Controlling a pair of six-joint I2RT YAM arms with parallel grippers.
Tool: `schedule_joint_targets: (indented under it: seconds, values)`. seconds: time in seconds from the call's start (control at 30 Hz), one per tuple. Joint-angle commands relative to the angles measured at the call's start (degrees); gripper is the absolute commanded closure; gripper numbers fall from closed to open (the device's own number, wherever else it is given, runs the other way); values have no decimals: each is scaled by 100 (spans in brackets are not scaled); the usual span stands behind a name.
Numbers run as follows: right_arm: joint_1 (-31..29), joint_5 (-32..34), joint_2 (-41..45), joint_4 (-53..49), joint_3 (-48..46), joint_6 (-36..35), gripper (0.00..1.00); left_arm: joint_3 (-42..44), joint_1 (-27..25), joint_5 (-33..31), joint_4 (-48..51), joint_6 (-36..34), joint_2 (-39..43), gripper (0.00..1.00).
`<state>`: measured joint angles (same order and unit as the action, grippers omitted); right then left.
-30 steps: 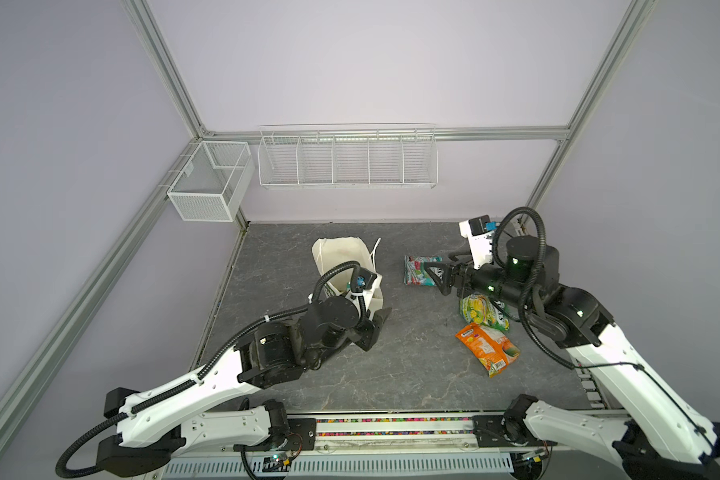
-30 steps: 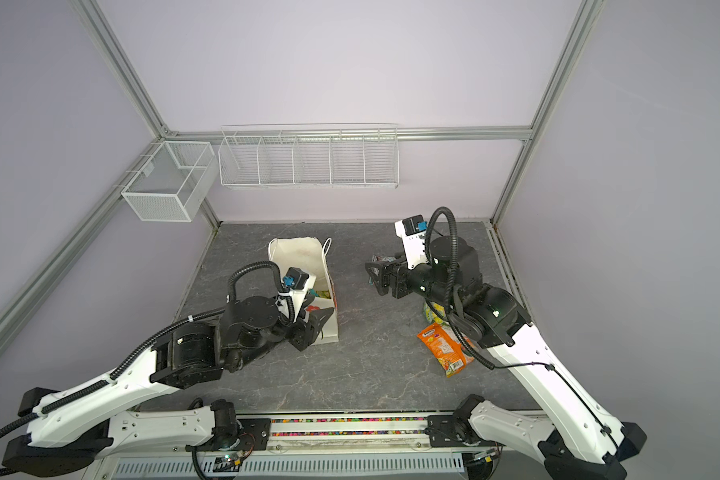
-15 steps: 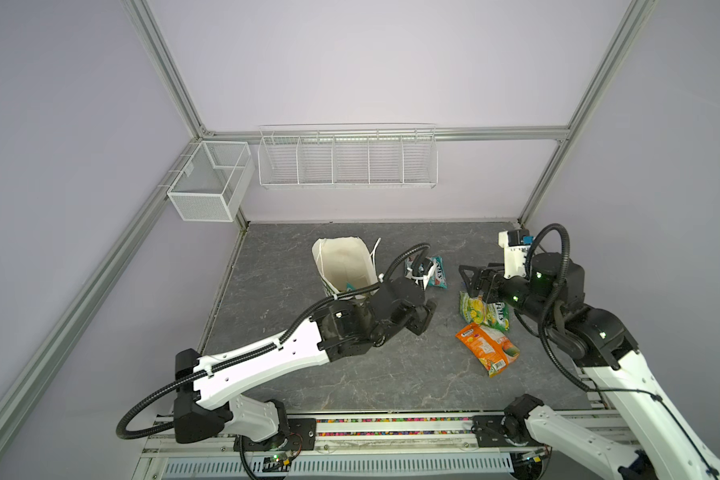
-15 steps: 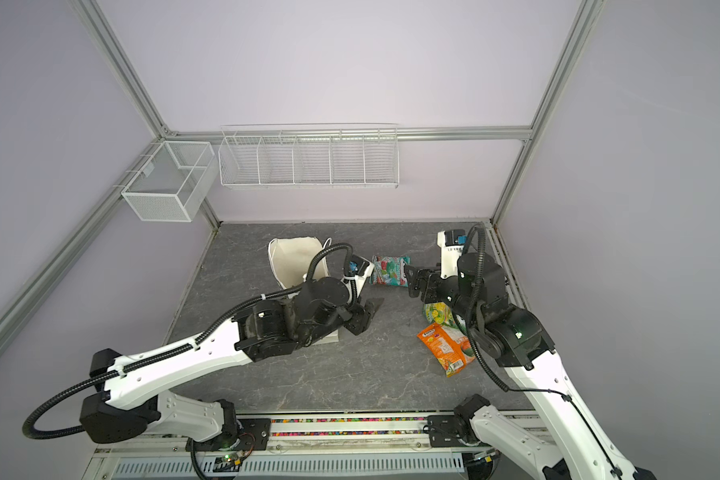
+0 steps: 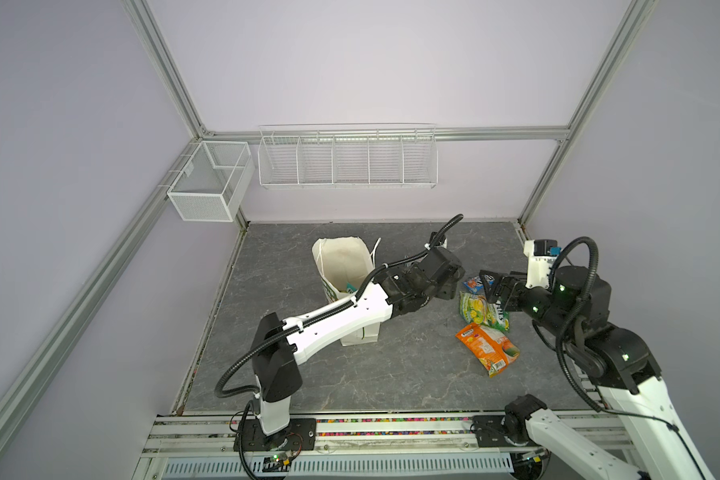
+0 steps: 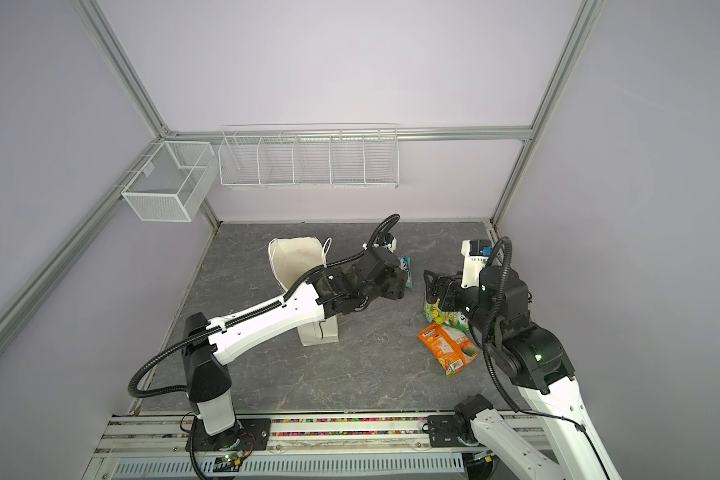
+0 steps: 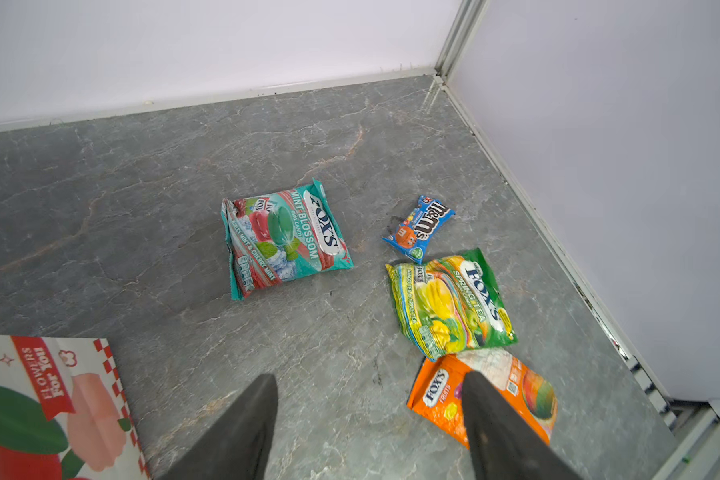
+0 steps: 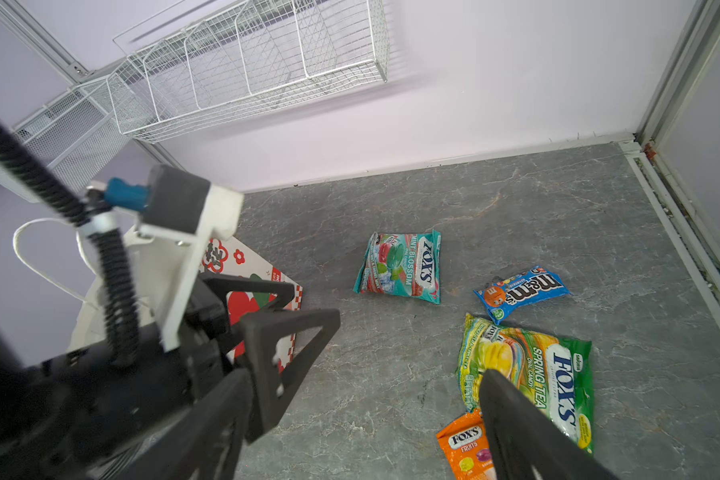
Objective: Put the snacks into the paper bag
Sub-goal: 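Withdraw the right gripper from the bag while the left arm reaches toward the remaining packs, then lower the left gripper onto the edge of the teal Mint Blossom pack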
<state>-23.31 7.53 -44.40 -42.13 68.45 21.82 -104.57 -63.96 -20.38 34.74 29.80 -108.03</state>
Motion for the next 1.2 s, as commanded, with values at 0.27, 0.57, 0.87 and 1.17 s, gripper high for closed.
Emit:
schedule_joint_targets:
  seconds: [0.27, 0.57, 0.87, 1.17]
  values:
    - [105, -89, 37, -94, -33, -33, 11, -982, 344, 181, 411, 627, -788, 27]
    - [125, -237, 37, 28, -219, 75, 12, -943, 643, 255, 359, 771, -929, 27]
    - [134, -247, 176, 122, -606, 147, 12, -936, 942, 422, 217, 1000, -1219, 27]
    - [160, -245, 319, 116, -855, 174, 11, -1217, 1262, 665, 220, 1325, -1785, 28]
